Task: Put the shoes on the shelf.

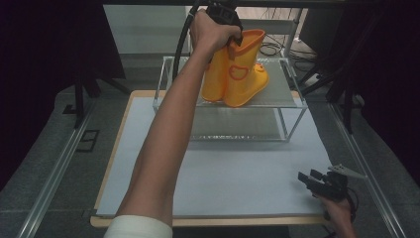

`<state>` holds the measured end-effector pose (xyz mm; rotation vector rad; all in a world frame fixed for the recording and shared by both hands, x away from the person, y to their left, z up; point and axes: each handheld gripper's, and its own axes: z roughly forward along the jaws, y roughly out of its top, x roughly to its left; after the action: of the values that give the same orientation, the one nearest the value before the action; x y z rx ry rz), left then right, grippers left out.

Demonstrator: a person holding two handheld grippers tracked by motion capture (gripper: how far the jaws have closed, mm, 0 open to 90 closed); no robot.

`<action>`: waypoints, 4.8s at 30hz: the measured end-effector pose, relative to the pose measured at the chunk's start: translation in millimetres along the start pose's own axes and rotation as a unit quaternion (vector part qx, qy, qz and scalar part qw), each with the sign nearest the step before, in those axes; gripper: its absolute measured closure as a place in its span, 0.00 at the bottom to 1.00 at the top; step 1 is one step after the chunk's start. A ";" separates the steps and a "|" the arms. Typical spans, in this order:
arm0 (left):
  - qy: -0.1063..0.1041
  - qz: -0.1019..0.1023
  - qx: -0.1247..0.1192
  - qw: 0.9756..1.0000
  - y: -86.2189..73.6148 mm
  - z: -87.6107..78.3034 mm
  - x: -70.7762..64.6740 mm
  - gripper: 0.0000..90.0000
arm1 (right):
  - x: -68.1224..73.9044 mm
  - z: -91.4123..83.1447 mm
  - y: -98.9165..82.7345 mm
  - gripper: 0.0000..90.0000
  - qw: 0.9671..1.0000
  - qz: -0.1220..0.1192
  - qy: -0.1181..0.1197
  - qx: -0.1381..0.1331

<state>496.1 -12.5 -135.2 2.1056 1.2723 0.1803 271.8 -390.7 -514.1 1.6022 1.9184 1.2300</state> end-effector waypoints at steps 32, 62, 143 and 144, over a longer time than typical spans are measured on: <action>0.070 -0.091 -0.084 0.990 -5.9 15.3 38.7 0.53 | 7.4 4.5 -0.9 0.41 1.000 -0.013 0.003 0.007; -0.061 0.079 -0.074 0.992 -105.3 -74.2 49.5 0.92 | 13.7 5.1 -1.2 0.41 1.000 -0.019 -0.001 0.011; -0.054 -0.047 -0.029 0.997 -161.6 92.9 106.0 1.00 | 16.7 6.9 -2.4 0.41 0.999 -0.033 0.003 0.012; -0.056 -0.045 -0.028 0.997 -160.7 94.3 103.4 1.00 | 16.8 6.8 -2.2 0.41 0.999 -0.033 0.003 0.011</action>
<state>471.7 78.6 -326.3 1.9776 1.2779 0.0569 270.4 -372.6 -515.4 1.5339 1.9792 1.1924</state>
